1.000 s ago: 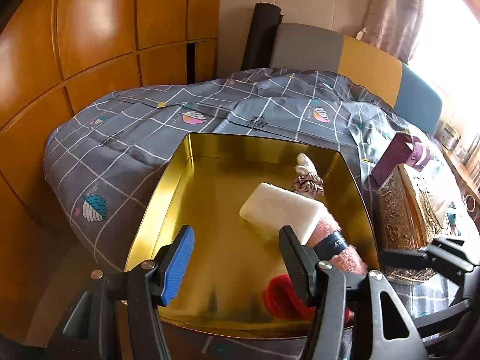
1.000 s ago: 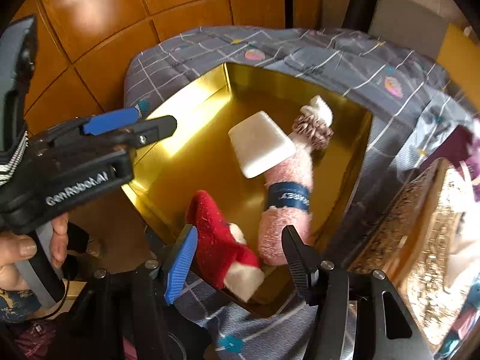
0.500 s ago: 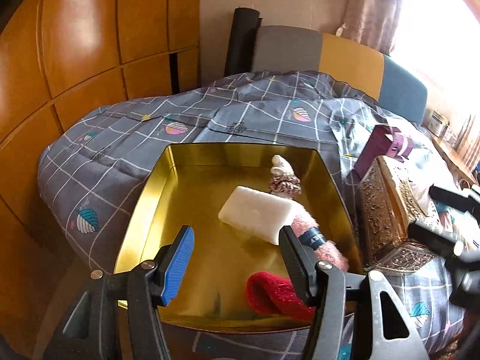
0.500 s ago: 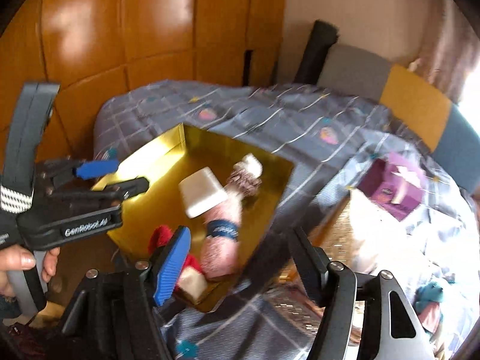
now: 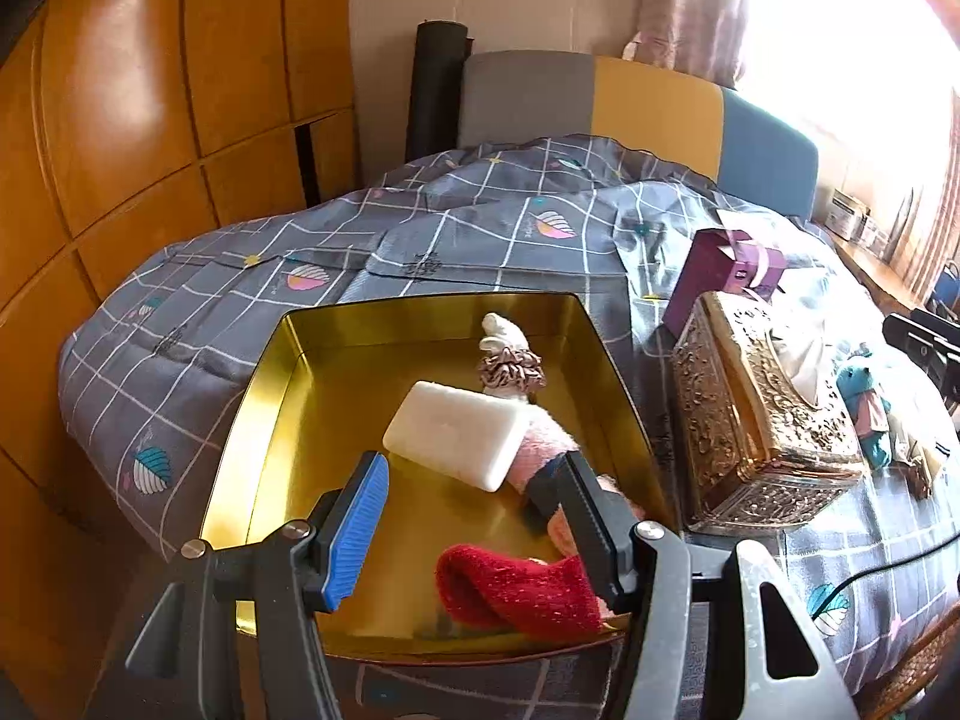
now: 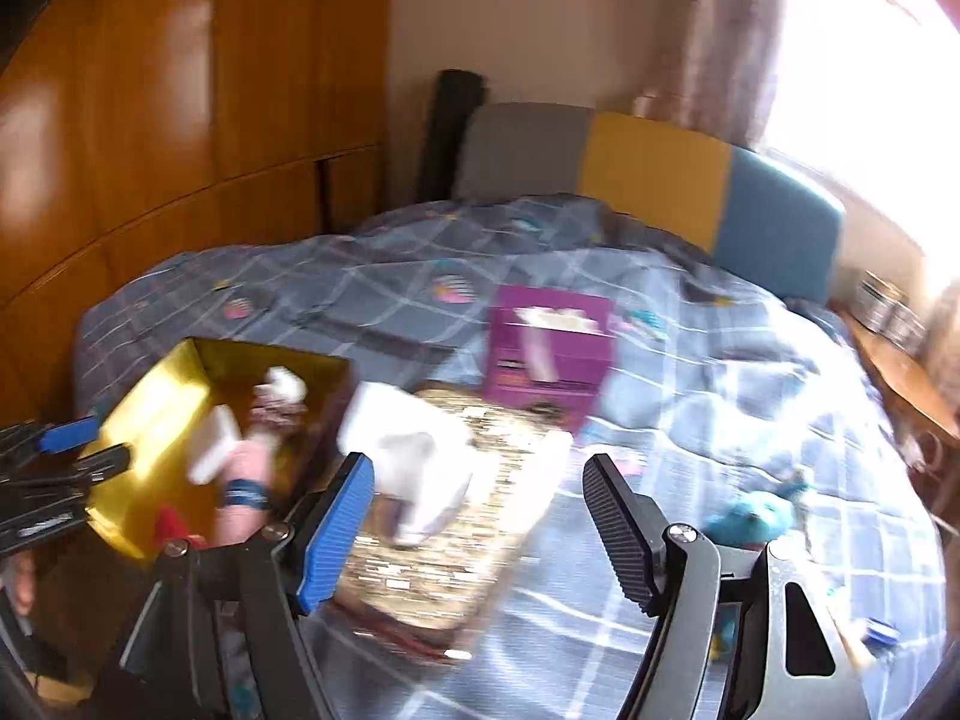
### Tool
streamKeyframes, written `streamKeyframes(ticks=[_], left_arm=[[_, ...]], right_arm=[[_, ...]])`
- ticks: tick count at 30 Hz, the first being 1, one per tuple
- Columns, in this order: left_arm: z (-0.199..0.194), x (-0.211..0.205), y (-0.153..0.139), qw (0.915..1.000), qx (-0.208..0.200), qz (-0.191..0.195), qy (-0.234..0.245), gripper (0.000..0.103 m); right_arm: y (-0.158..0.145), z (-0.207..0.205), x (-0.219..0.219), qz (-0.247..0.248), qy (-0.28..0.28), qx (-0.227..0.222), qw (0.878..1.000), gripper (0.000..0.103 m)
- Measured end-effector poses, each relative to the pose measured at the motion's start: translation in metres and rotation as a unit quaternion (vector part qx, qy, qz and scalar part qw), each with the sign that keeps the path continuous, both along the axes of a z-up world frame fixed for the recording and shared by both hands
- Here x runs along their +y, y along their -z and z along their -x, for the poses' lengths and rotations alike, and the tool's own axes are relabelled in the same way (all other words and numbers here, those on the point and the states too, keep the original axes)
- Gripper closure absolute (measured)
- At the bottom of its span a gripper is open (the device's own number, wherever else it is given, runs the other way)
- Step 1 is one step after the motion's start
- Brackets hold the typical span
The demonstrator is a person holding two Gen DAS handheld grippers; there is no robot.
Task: Organize soft objects
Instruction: 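Carry the red felt hat into the gold tray with the right tool and release, then move both tools back toward the remaining pile of soft items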
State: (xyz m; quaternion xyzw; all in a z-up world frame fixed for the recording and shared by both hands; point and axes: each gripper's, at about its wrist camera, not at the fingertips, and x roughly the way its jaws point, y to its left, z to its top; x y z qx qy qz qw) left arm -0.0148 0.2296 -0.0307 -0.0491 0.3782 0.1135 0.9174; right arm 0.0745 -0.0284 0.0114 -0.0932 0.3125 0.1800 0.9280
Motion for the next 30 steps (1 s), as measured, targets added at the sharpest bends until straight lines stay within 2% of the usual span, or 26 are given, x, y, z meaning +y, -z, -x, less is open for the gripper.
streamKeyframes(ticks=[7,13,18,24,27,30], left_arm=[[-0.003,-0.012,-0.005,0.9999,-0.003,-0.007,0.015,0.044],[-0.007,-0.023,-0.011,0.9995,-0.006,-0.013,0.027,0.044],[-0.01,-0.033,-0.017,0.999,-0.01,-0.017,0.04,0.044],[-0.018,-0.05,-0.028,0.9976,-0.017,-0.021,0.064,0.044],[-0.023,-0.061,-0.037,0.9962,-0.025,-0.02,0.081,0.044],[-0.03,-0.079,-0.05,0.9939,-0.038,-0.02,0.102,0.044]], right_arm=[[0.007,-0.023,-0.074,0.012,0.103,-0.002,0.995,0.029],[0.019,-0.042,-0.141,0.023,0.205,-0.007,0.979,0.028],[0.033,-0.055,-0.199,0.015,0.287,-0.002,0.958,0.021],[0.059,-0.059,-0.264,0.007,0.367,0.025,0.93,0.021],[0.075,-0.059,-0.293,-0.03,0.411,0.066,0.909,0.021],[0.077,-0.056,-0.313,-0.085,0.435,0.079,0.893,0.021]])
